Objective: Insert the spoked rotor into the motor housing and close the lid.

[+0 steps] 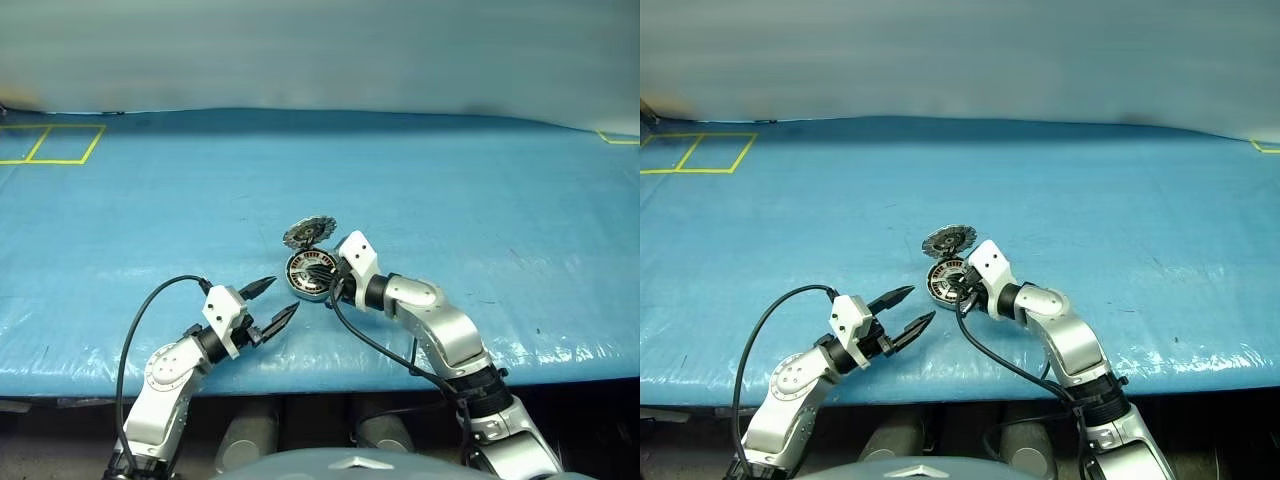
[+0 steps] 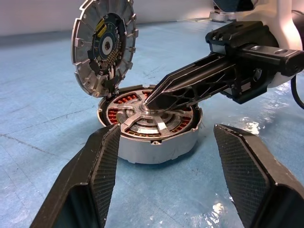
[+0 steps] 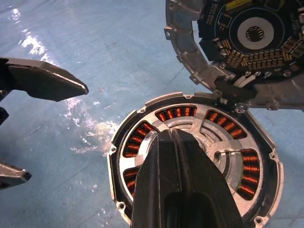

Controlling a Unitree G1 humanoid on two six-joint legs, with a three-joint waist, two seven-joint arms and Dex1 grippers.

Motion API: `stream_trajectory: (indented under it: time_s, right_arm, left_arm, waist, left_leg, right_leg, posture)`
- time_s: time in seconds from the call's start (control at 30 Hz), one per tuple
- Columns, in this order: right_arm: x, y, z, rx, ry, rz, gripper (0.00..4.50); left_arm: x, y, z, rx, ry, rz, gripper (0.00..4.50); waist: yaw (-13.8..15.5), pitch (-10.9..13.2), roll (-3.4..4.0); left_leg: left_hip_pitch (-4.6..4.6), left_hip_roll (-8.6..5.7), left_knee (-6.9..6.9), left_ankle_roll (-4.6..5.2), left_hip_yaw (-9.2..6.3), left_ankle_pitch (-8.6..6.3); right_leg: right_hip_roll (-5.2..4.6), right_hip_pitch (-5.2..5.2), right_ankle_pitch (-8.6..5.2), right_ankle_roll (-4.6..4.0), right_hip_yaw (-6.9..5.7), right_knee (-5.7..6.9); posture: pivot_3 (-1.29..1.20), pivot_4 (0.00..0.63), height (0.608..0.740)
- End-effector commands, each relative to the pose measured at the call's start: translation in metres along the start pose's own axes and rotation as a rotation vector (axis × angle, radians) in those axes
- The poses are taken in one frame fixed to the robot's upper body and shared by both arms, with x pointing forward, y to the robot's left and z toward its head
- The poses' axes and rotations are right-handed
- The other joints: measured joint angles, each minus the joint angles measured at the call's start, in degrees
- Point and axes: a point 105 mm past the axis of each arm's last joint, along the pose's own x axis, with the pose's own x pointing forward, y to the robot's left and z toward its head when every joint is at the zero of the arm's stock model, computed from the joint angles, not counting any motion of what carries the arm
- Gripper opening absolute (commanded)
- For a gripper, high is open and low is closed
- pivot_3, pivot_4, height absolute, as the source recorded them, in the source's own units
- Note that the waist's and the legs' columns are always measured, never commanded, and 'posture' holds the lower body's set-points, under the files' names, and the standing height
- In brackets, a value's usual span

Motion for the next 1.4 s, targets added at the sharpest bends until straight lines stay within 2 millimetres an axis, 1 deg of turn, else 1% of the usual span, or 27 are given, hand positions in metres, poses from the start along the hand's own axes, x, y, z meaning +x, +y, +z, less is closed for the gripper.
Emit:
stream_trajectory:
  time_s: [0.03,0.1,0.17,0.2,0.27,0.37,0.4,0.43,0.53,0.6,0.67,0.73,0.9,1.0,1.1,1.2,1.3,1.37,1.4]
  right_arm:
    - [0.0,-0.005,0.005,0.017,-0.026,-0.021,0.04]
    - [0.001,-0.007,-0.008,0.018,0.041,-0.032,0.04]
    - [0.002,-0.007,-0.026,-0.015,0.136,-0.035,0.04]
    - [0.001,-0.007,-0.031,-0.025,0.16,-0.038,0.04]
    - [0.001,-0.007,-0.034,-0.037,0.176,-0.042,0.04]
    - [0.0,-0.004,-0.03,-0.037,0.154,-0.03,0.04]
    - [0.0,-0.003,-0.027,-0.041,0.137,-0.023,0.04]
    - [0.0,0.001,-0.019,-0.035,0.094,-0.006,0.04]
    - [-0.008,0.012,0.014,-0.026,-0.065,0.066,0.04]
    - [-0.015,0.015,0.032,-0.033,-0.138,0.088,0.04]
    - [-0.022,0.016,0.045,-0.044,-0.185,0.098,0.04]
    - [-0.029,0.01,0.057,-0.056,-0.22,0.071,0.04]
    - [-0.041,-0.018,0.084,-0.104,-0.298,-0.092,0.04]
    - [-0.043,-0.021,0.103,-0.123,-0.362,-0.106,0.04]
    - [-0.038,-0.018,0.119,-0.147,-0.409,-0.089,0.04]
    - [-0.025,-0.022,0.128,-0.165,-0.414,-0.105,0.04]
    - [-0.007,-0.033,0.124,-0.203,-0.34,-0.144,0.04]
    - [0.003,-0.041,0.117,-0.234,-0.266,-0.161,0.04]
    - [0.01,-0.044,0.111,-0.262,-0.199,-0.163,0.04]
  left_arm:
    - [-0.001,0.002,0.014,0.032,-0.042,0.003,3.34]
    - [-0.002,0.002,0.013,0.03,-0.039,0.002,3.34]
    - [-0.002,0.001,0.012,0.031,-0.034,0.0,3.34]
    - [-0.002,0.001,0.012,0.031,-0.033,-0.001,3.34]
    - [-0.002,0.001,0.012,0.032,-0.034,-0.001,3.34]
    - [-0.001,0.002,0.013,0.033,-0.038,0.0,3.34]
    - [-0.001,0.003,0.013,0.033,-0.038,0.0,3.34]
    - [-0.001,0.003,0.013,0.033,-0.039,0.0,3.34]
    - [-0.002,0.003,0.014,0.031,-0.042,0.004,3.34]
    - [-0.002,0.003,0.014,0.029,-0.043,0.006,3.34]
    - [-0.002,0.004,0.014,0.029,-0.044,0.008,3.34]
    - [-0.002,0.004,0.014,0.026,-0.046,0.012,3.34]
    - [-0.001,0.005,0.013,0.025,-0.048,0.021,3.34]
    - [0.0,0.005,0.013,0.023,-0.051,0.024,3.34]
    - [0.001,0.005,0.013,0.021,-0.053,0.024,3.34]
    - [0.002,0.004,0.013,0.021,-0.054,0.02,3.34]
    - [0.003,0.004,0.013,0.021,-0.054,0.017,3.34]
    - [0.004,0.004,0.013,0.022,-0.054,0.018,3.34]
    - [0.003,0.003,0.013,0.021,-0.055,0.018,3.34]
  waist:
    - [0.0,0.0,0.0]
    - [0.0,0.0,0.0]
    - [0.0,0.0,0.04]
    - [0.0,-0.1,0.05]
    - [0.0,-0.2,0.08]
    - [0.0,-0.2,0.08]
    - [0.0,-0.3,0.08]
    - [0.0,-0.3,0.07]
    - [0.1,-0.2,0.07]
    - [0.0,-0.2,0.13]
    - [-0.1,-0.1,0.19]
    - [-0.1,-0.1,0.18]
    - [0.0,-0.1,0.17]
    - [0.0,-0.1,0.18]
    - [-0.1,-0.1,0.19]
    - [-0.2,-0.1,0.18]
    - [-0.2,-0.1,0.19]
    - [-0.1,-0.1,0.19]
    - [-0.1,-0.1,0.19]
  left_leg:
    - [0.01,0.0,0.0,0.0,0.0,0.0]
    - [0.02,0.0,0.0,0.0,0.0,0.0]
    - [0.09,0.0,0.01,0.0,0.0,0.0]
    - [0.12,0.0,0.01,0.0,0.0,0.0]
    - [0.19,0.01,0.0,-0.01,0.0,-0.01]
    - [0.21,0.02,0.02,-0.03,-0.01,-0.02]
    - [0.21,0.02,0.02,-0.03,-0.01,-0.02]
    - [0.21,0.02,0.02,-0.03,-0.01,-0.02]
    - [0.15,0.02,0.01,-0.03,-0.02,-0.02]
    - [-0.02,0.01,0.0,-0.02,-0.02,-0.01]
    - [-0.1,0.0,0.0,-0.01,0.0,-0.01]
    - [-0.07,0.02,-0.01,-0.01,-0.01,-0.01]
    - [-0.06,0.01,0.0,-0.02,0.0,-0.01]
    - [-0.08,0.01,-0.02,-0.02,0.0,-0.01]
    - [-0.08,0.02,-0.1,-0.01,0.02,-0.01]
    - [-0.07,0.02,-0.13,-0.01,0.02,-0.01]
    - [-0.02,0.01,-0.12,-0.01,0.05,0.0]
    - [0.0,-0.01,-0.1,-0.01,0.06,0.0]
    - [-0.01,-0.01,-0.1,-0.01,0.07,0.0]
  right_leg:
    - [0.0,0.0,0.0,0.0,0.0,0.0]
    - [0.0,0.0,0.0,0.0,0.0,-0.01]
    - [0.0,-0.01,0.0,0.0,0.0,0.0]
    - [0.0,0.0,0.0,0.0,0.0,-0.01]
    - [-0.01,0.05,-0.02,-0.01,0.0,-0.01]
    - [-0.01,0.07,-0.02,-0.02,0.0,-0.01]
    - [-0.02,0.08,-0.02,-0.02,0.0,-0.01]
    - [-0.02,0.08,-0.02,-0.02,0.0,-0.01]
    - [-0.02,0.03,-0.02,-0.01,0.0,-0.02]
    - [0.0,0.03,-0.01,-0.01,0.0,-0.01]
    - [0.01,-0.01,0.0,0.0,0.05,0.0]
    - [0.03,0.01,0.0,0.0,0.04,0.0]
    - [0.01,0.0,-0.01,0.0,0.04,-0.02]
    - [0.01,0.0,-0.01,0.0,0.05,-0.01]
    - [0.03,-0.03,-0.01,-0.01,0.05,-0.01]
    - [0.04,-0.03,-0.01,-0.02,0.05,-0.01]
    - [0.03,-0.02,0.0,-0.03,0.05,-0.01]
    - [0.03,-0.01,0.0,-0.04,0.05,-0.01]
    - [0.03,-0.02,0.02,-0.07,0.06,-0.01]
  posture:
    - [0.0,0.15,0.74]
    - [0.0,0.15,0.74]
    - [0.0,0.15,0.74]
    - [0.0,0.15,0.74]
    - [0.0,0.15,0.74]
    - [0.0,0.15,0.74]
    - [0.0,0.15,0.74]
    - [0.0,0.15,0.74]
    - [0.0,0.15,0.74]
    - [0.0,0.15,0.74]
    - [0.0,0.15,0.74]
    - [0.0,0.15,0.74]
    - [0.0,0.15,0.74]
    - [0.0,0.15,0.74]
    - [0.0,0.15,0.74]
    - [0.0,0.15,0.74]
    - [0.0,0.15,0.74]
    - [0.0,0.15,0.74]
    - [0.0,0.15,0.74]
